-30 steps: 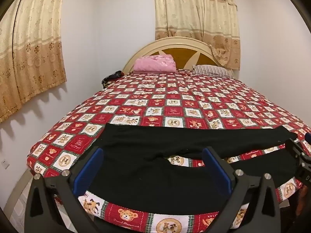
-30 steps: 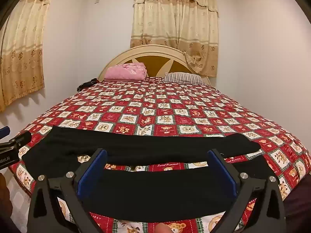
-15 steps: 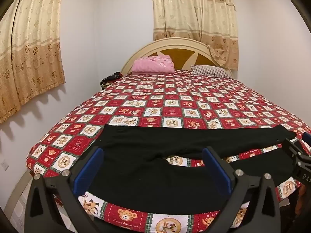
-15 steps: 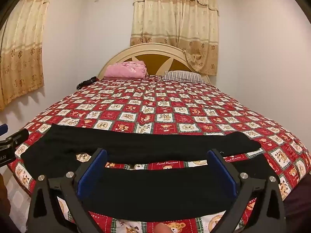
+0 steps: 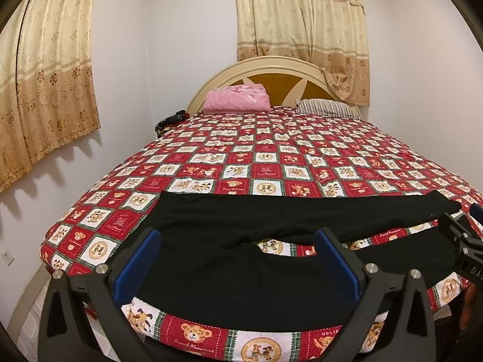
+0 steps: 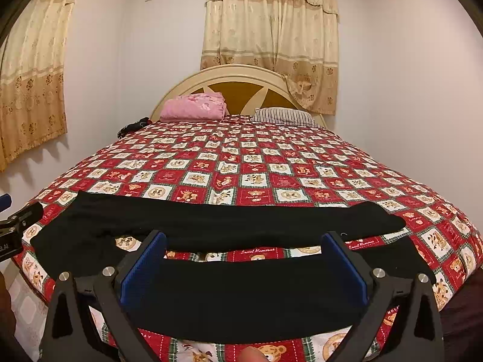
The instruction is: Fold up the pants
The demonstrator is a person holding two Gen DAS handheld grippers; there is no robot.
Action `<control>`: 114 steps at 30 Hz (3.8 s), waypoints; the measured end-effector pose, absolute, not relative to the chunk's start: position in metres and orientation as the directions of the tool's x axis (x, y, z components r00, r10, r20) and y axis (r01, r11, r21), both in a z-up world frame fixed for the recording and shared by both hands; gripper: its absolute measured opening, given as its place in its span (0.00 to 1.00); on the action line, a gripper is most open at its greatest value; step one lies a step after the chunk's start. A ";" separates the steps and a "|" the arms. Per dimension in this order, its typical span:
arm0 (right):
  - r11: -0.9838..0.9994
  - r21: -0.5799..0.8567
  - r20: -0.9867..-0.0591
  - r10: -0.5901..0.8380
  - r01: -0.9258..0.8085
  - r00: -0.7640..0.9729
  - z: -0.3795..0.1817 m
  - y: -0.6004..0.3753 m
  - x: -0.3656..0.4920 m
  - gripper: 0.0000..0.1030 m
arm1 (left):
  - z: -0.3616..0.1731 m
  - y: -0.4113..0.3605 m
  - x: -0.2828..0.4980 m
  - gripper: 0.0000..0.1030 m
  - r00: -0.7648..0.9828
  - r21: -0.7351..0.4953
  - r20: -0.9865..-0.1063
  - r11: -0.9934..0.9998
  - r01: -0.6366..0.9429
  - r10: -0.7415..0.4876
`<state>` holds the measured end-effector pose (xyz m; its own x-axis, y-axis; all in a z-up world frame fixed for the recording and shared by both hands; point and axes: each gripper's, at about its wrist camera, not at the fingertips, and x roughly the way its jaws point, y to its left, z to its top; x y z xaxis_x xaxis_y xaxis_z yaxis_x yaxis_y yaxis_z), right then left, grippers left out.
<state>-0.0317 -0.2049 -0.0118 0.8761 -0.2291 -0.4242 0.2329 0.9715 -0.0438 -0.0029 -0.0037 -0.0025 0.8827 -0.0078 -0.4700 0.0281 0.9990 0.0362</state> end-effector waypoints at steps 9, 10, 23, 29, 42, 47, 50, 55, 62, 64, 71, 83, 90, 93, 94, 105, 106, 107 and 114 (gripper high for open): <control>0.972 -0.044 -0.426 -0.229 0.232 0.876 -0.011 -0.205 -0.031 0.99 | -0.002 -0.003 -0.002 1.00 0.883 0.038 -0.469 0.999 0.025 -0.004; 0.972 -0.045 -0.426 -0.229 0.232 0.875 -0.011 -0.205 -0.031 0.99 | -0.002 -0.002 -0.002 1.00 0.884 0.038 -0.468 0.999 0.025 -0.004; 0.972 -0.043 -0.425 -0.228 0.233 0.876 -0.012 -0.205 -0.032 0.99 | -0.002 -0.002 -0.002 1.00 0.884 0.040 -0.467 0.999 0.026 -0.004; 0.972 -0.043 -0.425 -0.229 0.233 0.876 -0.013 -0.206 -0.031 0.99 | -0.001 0.000 -0.003 1.00 0.885 0.041 -0.465 0.999 0.025 -0.003; 0.972 -0.041 -0.429 -0.227 0.232 0.874 -0.016 -0.209 -0.033 0.99 | -0.001 0.001 -0.003 1.00 0.885 0.042 -0.465 0.999 0.023 -0.001; 0.972 -0.041 -0.430 -0.226 0.231 0.874 -0.016 -0.209 -0.033 0.99 | 0.000 0.004 -0.002 1.00 0.886 0.043 -0.464 0.999 0.022 0.000; 0.972 -0.039 -0.429 -0.224 0.230 0.875 -0.016 -0.209 -0.033 0.99 | 0.001 0.010 0.001 1.00 0.887 0.043 -0.462 0.999 0.020 0.002; 0.973 -0.040 -0.430 -0.223 0.228 0.875 -0.016 -0.209 -0.032 0.99 | 0.001 0.011 0.001 1.00 0.885 0.044 -0.465 0.999 0.022 0.001; 0.973 -0.036 -0.429 -0.220 0.227 0.876 -0.016 -0.209 -0.031 0.99 | 0.001 0.016 0.004 1.00 0.885 0.052 -0.466 0.998 0.018 0.008; 0.973 -0.036 -0.430 -0.221 0.228 0.875 -0.016 -0.209 -0.030 0.99 | 0.000 0.015 0.003 1.00 0.885 0.049 -0.466 0.999 0.021 0.004; 0.976 -0.021 -0.430 -0.203 0.215 0.880 -0.016 -0.212 -0.030 0.99 | -0.008 0.017 0.013 1.00 0.881 0.067 -0.472 0.998 -0.002 0.033; 0.972 0.098 -0.471 -0.143 0.212 0.871 -0.034 -0.241 -0.014 0.99 | -0.032 0.101 0.110 1.00 0.836 0.162 -0.529 0.985 -0.067 0.144; 0.968 0.139 -0.540 -0.102 0.208 0.836 -0.052 -0.259 0.015 0.99 | -0.056 0.136 0.184 1.00 0.794 0.165 -0.596 0.986 -0.025 0.120; 0.964 0.141 -0.562 -0.109 0.225 0.820 -0.059 -0.268 0.032 0.99 | -0.074 0.146 0.220 0.94 0.754 0.132 -0.650 0.991 -0.007 0.092; 0.964 0.132 -0.565 -0.117 0.230 0.816 -0.060 -0.270 0.038 0.99 | -0.080 0.148 0.231 0.89 0.740 0.128 -0.667 0.992 0.001 0.085; 0.969 0.069 -0.584 -0.153 0.236 0.797 -0.070 -0.290 0.082 0.99 | -0.132 0.167 0.309 0.56 0.582 0.050 -0.813 0.997 0.058 0.007; 0.969 0.065 -0.585 -0.155 0.236 0.796 -0.070 -0.293 0.084 0.99 | -0.133 0.169 0.311 0.53 0.583 0.016 -0.812 0.998 0.068 -0.027; 0.970 0.063 -0.587 -0.155 0.236 0.795 -0.071 -0.295 0.087 0.99 | -0.132 0.171 0.313 0.51 0.582 -0.013 -0.811 0.996 0.085 -0.060; 0.959 0.074 -0.612 -0.173 0.274 0.772 -0.074 -0.337 0.097 0.86 | -0.129 0.185 0.312 0.32 0.583 -0.129 -0.793 0.984 0.126 -0.179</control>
